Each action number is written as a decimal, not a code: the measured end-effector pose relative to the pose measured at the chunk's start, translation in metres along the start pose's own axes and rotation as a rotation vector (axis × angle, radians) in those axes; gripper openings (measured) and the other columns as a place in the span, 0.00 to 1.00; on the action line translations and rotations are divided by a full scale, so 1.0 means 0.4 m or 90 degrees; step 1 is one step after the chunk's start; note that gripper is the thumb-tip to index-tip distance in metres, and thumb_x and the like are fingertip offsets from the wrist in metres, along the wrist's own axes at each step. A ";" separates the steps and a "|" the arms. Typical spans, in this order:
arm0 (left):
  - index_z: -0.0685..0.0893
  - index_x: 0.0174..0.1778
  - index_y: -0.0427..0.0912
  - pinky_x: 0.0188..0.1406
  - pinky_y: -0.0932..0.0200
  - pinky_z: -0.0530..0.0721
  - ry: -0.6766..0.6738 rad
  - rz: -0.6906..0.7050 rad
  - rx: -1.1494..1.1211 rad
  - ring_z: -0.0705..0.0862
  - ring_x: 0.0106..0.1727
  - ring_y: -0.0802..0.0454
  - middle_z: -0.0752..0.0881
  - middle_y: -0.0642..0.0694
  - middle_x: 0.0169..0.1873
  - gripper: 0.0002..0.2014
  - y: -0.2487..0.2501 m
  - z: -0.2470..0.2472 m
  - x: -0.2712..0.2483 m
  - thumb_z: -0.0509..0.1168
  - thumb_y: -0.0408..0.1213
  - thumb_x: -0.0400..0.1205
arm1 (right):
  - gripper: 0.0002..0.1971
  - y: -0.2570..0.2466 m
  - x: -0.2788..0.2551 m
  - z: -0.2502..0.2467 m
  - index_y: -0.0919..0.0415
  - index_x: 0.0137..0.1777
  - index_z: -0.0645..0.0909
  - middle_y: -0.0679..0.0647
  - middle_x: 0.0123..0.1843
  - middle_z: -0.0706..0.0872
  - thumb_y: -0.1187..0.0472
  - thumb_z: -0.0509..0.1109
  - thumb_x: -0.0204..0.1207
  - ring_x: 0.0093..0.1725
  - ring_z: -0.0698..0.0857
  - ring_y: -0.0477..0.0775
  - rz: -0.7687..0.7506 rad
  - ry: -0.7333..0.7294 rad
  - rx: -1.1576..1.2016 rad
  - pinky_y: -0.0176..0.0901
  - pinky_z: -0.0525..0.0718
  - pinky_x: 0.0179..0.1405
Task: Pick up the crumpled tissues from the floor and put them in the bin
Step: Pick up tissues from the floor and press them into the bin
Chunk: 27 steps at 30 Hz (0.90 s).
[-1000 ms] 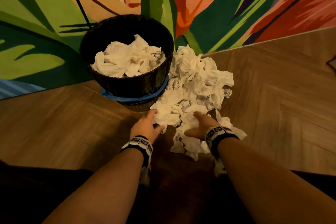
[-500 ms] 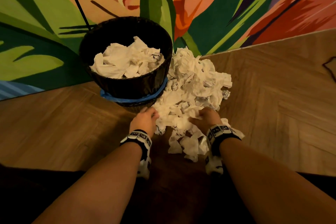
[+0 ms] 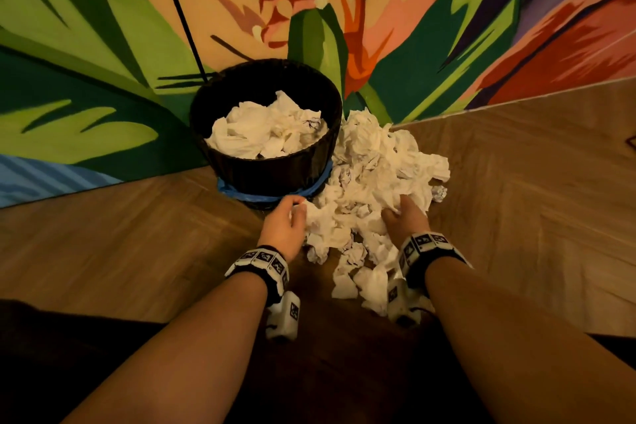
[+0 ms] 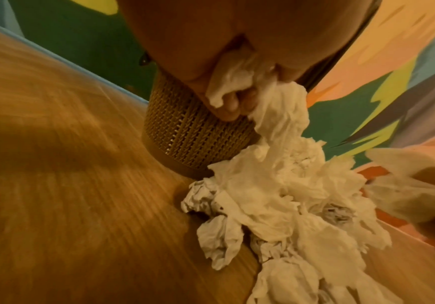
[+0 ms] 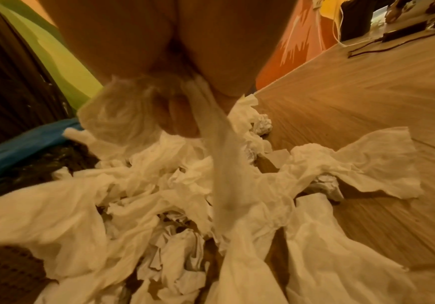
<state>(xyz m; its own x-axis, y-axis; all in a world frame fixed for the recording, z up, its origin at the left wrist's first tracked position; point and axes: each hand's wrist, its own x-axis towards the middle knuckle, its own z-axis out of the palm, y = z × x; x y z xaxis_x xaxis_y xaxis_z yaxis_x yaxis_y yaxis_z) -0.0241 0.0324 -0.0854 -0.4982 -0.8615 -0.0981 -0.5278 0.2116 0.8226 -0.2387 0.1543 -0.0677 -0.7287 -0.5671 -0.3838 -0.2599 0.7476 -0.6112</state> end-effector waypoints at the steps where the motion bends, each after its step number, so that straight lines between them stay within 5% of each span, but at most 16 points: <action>1: 0.77 0.51 0.60 0.41 0.63 0.78 -0.017 0.024 -0.005 0.80 0.43 0.65 0.83 0.57 0.44 0.05 0.014 -0.005 -0.003 0.64 0.53 0.82 | 0.33 -0.008 -0.002 -0.002 0.58 0.79 0.67 0.58 0.75 0.77 0.44 0.69 0.78 0.70 0.79 0.62 0.004 -0.002 0.007 0.54 0.79 0.68; 3: 0.78 0.46 0.55 0.43 0.67 0.77 -0.039 0.097 0.030 0.79 0.44 0.63 0.80 0.59 0.43 0.11 0.046 -0.010 -0.007 0.71 0.53 0.77 | 0.46 -0.024 -0.008 -0.010 0.60 0.80 0.67 0.57 0.76 0.76 0.35 0.76 0.67 0.73 0.77 0.60 0.018 -0.005 0.035 0.55 0.77 0.72; 5: 0.76 0.41 0.50 0.47 0.57 0.79 -0.064 0.186 0.076 0.77 0.41 0.60 0.75 0.59 0.40 0.10 0.097 -0.019 -0.010 0.72 0.45 0.78 | 0.51 -0.037 -0.008 -0.019 0.61 0.79 0.69 0.56 0.74 0.78 0.36 0.82 0.59 0.71 0.79 0.59 0.024 -0.006 0.043 0.55 0.79 0.70; 8: 0.75 0.43 0.51 0.52 0.51 0.83 -0.111 0.295 0.091 0.79 0.44 0.61 0.80 0.56 0.45 0.07 0.212 -0.047 0.010 0.66 0.34 0.81 | 0.28 -0.074 0.005 -0.053 0.59 0.68 0.80 0.58 0.60 0.88 0.55 0.82 0.68 0.50 0.91 0.56 -0.015 -0.024 0.105 0.56 0.90 0.52; 10: 0.75 0.49 0.55 0.47 0.54 0.84 -0.140 0.319 0.097 0.83 0.42 0.55 0.86 0.49 0.54 0.12 0.302 -0.082 0.033 0.63 0.30 0.81 | 0.20 -0.119 0.015 -0.088 0.57 0.64 0.80 0.59 0.60 0.88 0.64 0.77 0.73 0.47 0.91 0.57 -0.039 -0.020 0.165 0.57 0.91 0.49; 14: 0.76 0.47 0.56 0.29 0.57 0.78 -0.091 0.378 0.088 0.77 0.24 0.53 0.86 0.41 0.37 0.13 0.464 -0.190 0.076 0.59 0.29 0.78 | 0.05 -0.255 0.016 -0.180 0.54 0.54 0.82 0.54 0.47 0.91 0.61 0.69 0.80 0.35 0.91 0.52 -0.176 0.064 0.142 0.48 0.90 0.34; 18: 0.78 0.46 0.51 0.30 0.61 0.73 -0.002 0.348 0.107 0.79 0.31 0.56 0.81 0.52 0.33 0.05 0.551 -0.334 0.134 0.57 0.41 0.82 | 0.12 -0.415 0.003 -0.262 0.54 0.44 0.85 0.50 0.34 0.90 0.46 0.73 0.76 0.26 0.85 0.46 -0.284 0.088 0.108 0.40 0.80 0.26; 22: 0.78 0.64 0.44 0.54 0.57 0.72 -0.014 0.223 0.062 0.80 0.59 0.45 0.82 0.39 0.59 0.18 0.533 -0.435 0.201 0.50 0.47 0.85 | 0.25 -0.574 -0.039 -0.288 0.52 0.33 0.80 0.44 0.26 0.84 0.29 0.65 0.71 0.23 0.81 0.40 -0.356 0.109 0.124 0.33 0.74 0.24; 24: 0.74 0.74 0.44 0.56 0.61 0.66 -0.011 0.144 0.077 0.75 0.69 0.44 0.76 0.39 0.71 0.21 0.495 -0.459 0.225 0.47 0.45 0.89 | 0.21 -0.627 -0.054 -0.262 0.51 0.35 0.77 0.46 0.30 0.82 0.33 0.59 0.70 0.24 0.80 0.41 -0.399 0.056 0.247 0.36 0.74 0.28; 27: 0.70 0.77 0.42 0.40 0.61 0.69 0.008 0.111 0.153 0.75 0.55 0.51 0.79 0.38 0.67 0.20 0.435 -0.461 0.231 0.49 0.37 0.89 | 0.16 -0.669 -0.066 -0.183 0.57 0.44 0.73 0.59 0.40 0.78 0.46 0.52 0.73 0.36 0.77 0.55 -0.428 0.063 0.282 0.45 0.70 0.31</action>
<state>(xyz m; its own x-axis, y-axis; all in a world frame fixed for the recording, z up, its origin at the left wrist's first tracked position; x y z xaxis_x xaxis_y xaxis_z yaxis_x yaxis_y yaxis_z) -0.0353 -0.0956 0.1520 -0.5883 -0.8076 0.0417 -0.5835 0.4596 0.6696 -0.1962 -0.0053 0.1567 -0.5640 -0.7978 0.2132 -0.4020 0.0398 -0.9148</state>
